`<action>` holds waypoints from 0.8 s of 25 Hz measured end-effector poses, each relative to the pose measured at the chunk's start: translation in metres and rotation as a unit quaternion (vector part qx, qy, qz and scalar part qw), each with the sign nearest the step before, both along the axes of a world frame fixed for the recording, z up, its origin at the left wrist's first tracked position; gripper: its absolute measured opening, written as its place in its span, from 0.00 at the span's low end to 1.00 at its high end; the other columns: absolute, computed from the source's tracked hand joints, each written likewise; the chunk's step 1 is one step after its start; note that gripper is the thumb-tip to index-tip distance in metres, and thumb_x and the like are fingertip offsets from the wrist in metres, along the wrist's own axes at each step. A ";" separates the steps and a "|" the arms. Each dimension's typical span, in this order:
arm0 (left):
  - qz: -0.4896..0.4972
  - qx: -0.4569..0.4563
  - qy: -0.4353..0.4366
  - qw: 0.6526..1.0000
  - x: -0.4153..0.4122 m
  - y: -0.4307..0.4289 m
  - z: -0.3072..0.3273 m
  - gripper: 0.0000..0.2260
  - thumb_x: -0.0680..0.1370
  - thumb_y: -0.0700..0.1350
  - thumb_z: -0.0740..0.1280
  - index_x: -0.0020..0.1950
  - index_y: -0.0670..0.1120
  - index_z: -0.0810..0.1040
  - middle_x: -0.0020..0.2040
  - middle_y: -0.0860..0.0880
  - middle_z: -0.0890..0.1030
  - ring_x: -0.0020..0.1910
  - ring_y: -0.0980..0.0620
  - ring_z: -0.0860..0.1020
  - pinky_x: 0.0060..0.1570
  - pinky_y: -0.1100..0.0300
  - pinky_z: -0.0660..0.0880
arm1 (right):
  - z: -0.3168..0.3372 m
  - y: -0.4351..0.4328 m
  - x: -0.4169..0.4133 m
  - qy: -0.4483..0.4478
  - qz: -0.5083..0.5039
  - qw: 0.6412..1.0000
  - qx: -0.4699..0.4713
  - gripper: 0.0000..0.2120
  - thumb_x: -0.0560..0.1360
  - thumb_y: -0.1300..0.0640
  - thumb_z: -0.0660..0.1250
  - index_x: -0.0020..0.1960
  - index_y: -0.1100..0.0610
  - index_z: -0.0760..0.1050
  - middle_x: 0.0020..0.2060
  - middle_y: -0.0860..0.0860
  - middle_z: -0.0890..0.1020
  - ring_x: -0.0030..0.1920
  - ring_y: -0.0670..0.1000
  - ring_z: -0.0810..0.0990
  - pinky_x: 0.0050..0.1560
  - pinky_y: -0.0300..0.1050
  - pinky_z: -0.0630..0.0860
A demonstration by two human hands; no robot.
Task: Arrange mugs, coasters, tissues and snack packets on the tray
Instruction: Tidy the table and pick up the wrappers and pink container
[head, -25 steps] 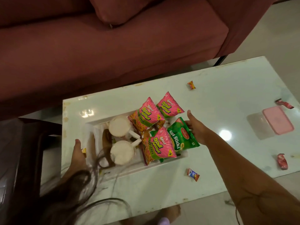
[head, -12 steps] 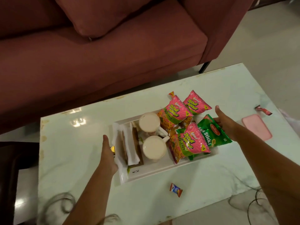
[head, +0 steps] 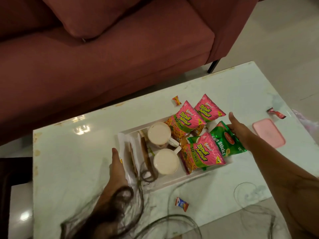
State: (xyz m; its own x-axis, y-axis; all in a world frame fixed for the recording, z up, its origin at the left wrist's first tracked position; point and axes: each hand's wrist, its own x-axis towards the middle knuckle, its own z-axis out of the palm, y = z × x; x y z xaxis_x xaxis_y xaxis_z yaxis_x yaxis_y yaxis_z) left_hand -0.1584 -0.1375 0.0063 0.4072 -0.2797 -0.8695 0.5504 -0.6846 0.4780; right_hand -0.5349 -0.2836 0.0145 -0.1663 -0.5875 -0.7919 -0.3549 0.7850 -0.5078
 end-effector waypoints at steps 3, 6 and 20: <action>-0.034 0.010 -0.056 0.998 -0.004 -0.001 0.002 0.39 0.71 0.72 0.53 0.70 0.46 0.68 0.70 0.42 0.71 0.68 0.39 0.69 0.70 0.42 0.63 | -0.003 0.001 0.003 0.012 -0.015 1.000 -0.024 0.34 0.73 0.28 0.47 0.45 0.55 0.78 0.41 0.54 0.80 0.41 0.54 0.79 0.42 0.45 0.73; -0.069 0.051 -0.231 0.969 -0.008 -0.004 0.009 0.31 0.77 0.64 0.55 0.71 0.43 0.67 0.71 0.38 0.67 0.69 0.37 0.66 0.71 0.41 0.61 | -0.007 -0.003 0.013 0.091 -0.042 0.987 -0.129 0.34 0.77 0.35 0.48 0.56 0.62 0.78 0.53 0.59 0.80 0.52 0.60 0.78 0.57 0.52 0.72; -0.352 -0.167 -0.621 0.680 -0.161 0.031 0.097 0.19 0.70 0.40 0.69 0.60 0.43 0.75 0.63 0.42 0.76 0.67 0.42 0.69 0.66 0.34 0.59 | 0.029 0.057 -0.050 0.262 -0.021 0.919 -0.295 0.15 0.77 0.60 0.62 0.62 0.63 0.75 0.60 0.61 0.79 0.62 0.60 0.75 0.65 0.48 0.66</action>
State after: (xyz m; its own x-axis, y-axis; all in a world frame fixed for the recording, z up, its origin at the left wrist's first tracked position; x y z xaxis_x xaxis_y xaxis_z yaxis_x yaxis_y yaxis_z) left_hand -0.3189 -0.1069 0.1036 0.4327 -0.8830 0.1821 -0.8275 -0.3088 0.4690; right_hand -0.5853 -0.2270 0.0439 -0.4657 -0.8733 -0.1429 -0.6475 0.4464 -0.6176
